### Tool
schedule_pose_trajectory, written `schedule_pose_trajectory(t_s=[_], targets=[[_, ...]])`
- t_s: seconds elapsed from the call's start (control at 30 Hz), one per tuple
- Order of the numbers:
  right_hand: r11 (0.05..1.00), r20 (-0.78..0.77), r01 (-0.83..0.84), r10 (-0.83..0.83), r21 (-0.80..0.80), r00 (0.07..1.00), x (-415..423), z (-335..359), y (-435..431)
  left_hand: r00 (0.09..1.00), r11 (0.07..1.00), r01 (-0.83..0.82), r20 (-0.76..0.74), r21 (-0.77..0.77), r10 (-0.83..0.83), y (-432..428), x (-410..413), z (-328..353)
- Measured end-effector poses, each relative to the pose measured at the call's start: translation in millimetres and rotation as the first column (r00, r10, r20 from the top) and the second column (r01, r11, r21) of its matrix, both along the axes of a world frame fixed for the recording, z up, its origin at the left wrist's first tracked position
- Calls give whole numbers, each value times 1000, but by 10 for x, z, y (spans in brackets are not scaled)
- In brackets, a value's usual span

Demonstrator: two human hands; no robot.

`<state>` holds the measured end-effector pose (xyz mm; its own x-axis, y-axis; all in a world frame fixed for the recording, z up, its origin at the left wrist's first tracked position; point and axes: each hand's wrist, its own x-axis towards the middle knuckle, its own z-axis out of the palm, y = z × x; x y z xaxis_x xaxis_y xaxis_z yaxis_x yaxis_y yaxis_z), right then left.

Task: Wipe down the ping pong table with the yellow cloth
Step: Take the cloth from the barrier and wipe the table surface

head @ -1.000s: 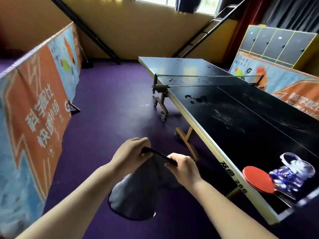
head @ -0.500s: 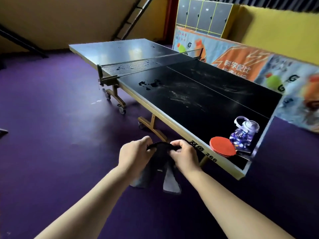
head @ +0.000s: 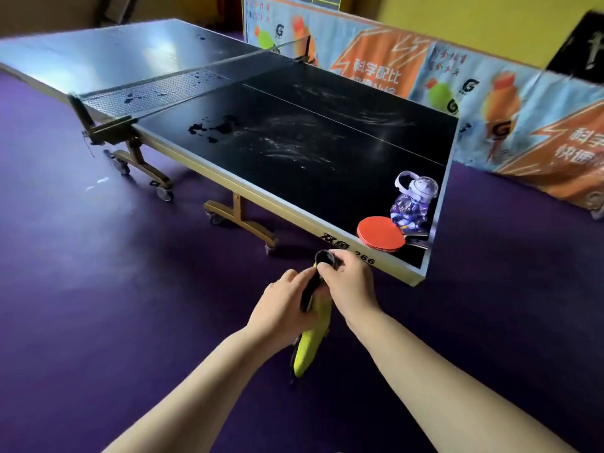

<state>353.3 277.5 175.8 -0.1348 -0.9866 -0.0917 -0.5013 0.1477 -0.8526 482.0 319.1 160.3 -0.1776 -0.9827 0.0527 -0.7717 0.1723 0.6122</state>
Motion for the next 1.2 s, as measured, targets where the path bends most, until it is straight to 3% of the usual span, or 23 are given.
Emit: schedule_pose_trajectory(t_s=[0.17, 0.3, 0.47, 0.8, 1.2], targets=[[992, -56, 66, -60, 111, 997, -277, -62, -110, 999, 1000, 13, -50, 4, -13, -177, -212, -51], [973, -283, 58, 8, 223, 959, -646, -42, -301, 1000, 1000, 8, -12, 13, -8, -389, -369, -38], [975, -479, -12, 120, 221, 869, -1045, 0, -592, 998, 997, 15, 58, -73, -11, -642, -675, 17], [966, -295, -254, 256, 46, 921, -1745, 100, -1341, 983, 994, -60, 168, -95, 76, -1295, -1172, -7], [938, -278, -346, 337, 16, 900, -1965, -111, -1897, 917, 968, -183, 327, -169, 230, -1578, -1347, -99]])
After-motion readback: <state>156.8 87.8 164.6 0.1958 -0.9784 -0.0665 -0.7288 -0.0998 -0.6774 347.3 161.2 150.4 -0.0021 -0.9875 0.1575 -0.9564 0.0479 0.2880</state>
